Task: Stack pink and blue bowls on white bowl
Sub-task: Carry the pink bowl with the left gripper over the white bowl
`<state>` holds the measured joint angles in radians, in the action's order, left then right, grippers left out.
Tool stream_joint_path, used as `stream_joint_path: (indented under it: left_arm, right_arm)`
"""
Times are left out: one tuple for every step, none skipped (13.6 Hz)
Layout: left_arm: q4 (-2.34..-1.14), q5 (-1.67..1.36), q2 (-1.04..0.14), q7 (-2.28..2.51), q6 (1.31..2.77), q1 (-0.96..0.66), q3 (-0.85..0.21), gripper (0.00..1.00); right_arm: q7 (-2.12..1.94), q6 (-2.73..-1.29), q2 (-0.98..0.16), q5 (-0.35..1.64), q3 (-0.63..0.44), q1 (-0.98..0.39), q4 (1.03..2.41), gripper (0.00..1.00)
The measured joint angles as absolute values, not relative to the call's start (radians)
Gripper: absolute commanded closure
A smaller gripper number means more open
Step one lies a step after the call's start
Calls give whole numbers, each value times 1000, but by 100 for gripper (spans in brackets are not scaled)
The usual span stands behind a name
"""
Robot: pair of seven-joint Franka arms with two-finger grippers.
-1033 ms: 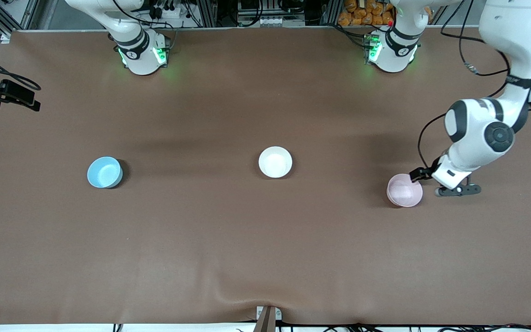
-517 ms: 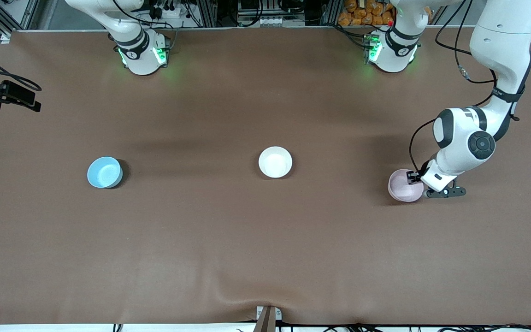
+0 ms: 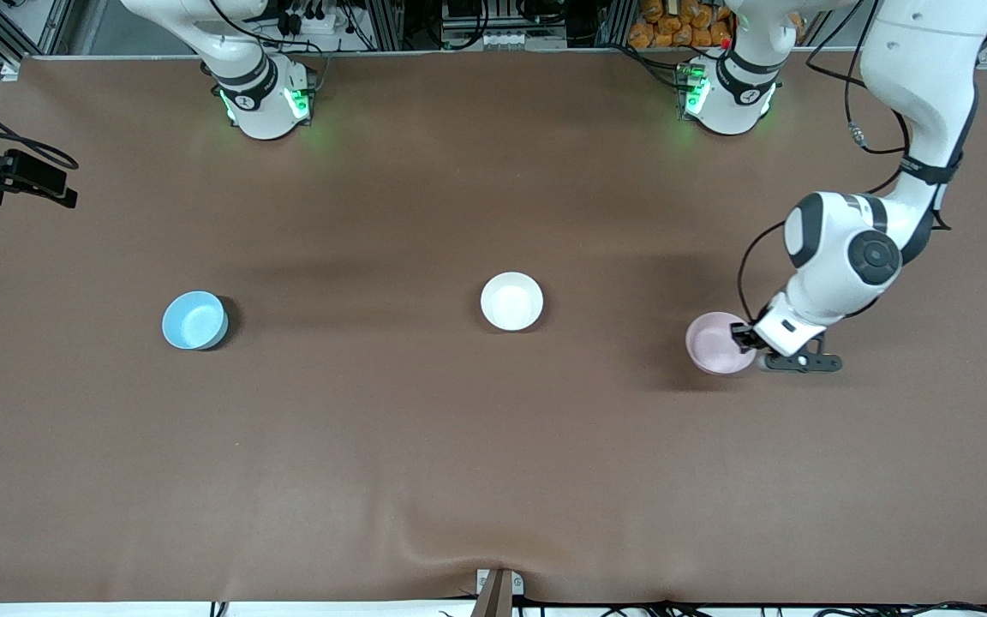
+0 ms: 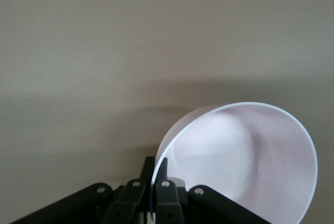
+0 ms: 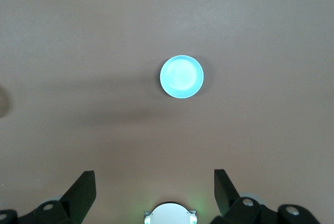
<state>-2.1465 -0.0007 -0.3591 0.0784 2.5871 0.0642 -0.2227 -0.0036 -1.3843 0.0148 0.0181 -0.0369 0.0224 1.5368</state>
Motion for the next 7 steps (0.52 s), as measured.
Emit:
stream_joint_path:
  left_arm:
    - [-2136, -40, -341, 84, 2558, 64, -268, 100]
    - [-2114, -96, -328, 104, 2515, 62, -322, 100]
    - [-2089, -128, -321, 155, 2475, 56, -374, 100]
    - [-2064, -139, -320, 223, 2444, 37, -415, 100]
    - [-2046, -142, -324, 298, 2426, 0, -439, 100]
    - [-2036, -144, -331, 374, 2422, -50, -447, 100]
    - [-2025, -144, -341, 448, 2422, -98, -448, 100]
  right_arm:
    - [-4, -1384, 14, 18, -37, 22, 1537, 0]
    - [-4, -1384, 13, 18, -37, 22, 1537, 0]
    - [-4, -1385, 10, 18, -37, 21, 1537, 0]
    - [-4, -1389, 5, 18, -37, 21, 1537, 0]
    - [-4, -1395, 0, 18, -37, 21, 1537, 0]
    - [-4, -1398, -5, 18, -37, 20, 1537, 0]
    - [-4, -1400, -9, 18, -37, 20, 1537, 0]
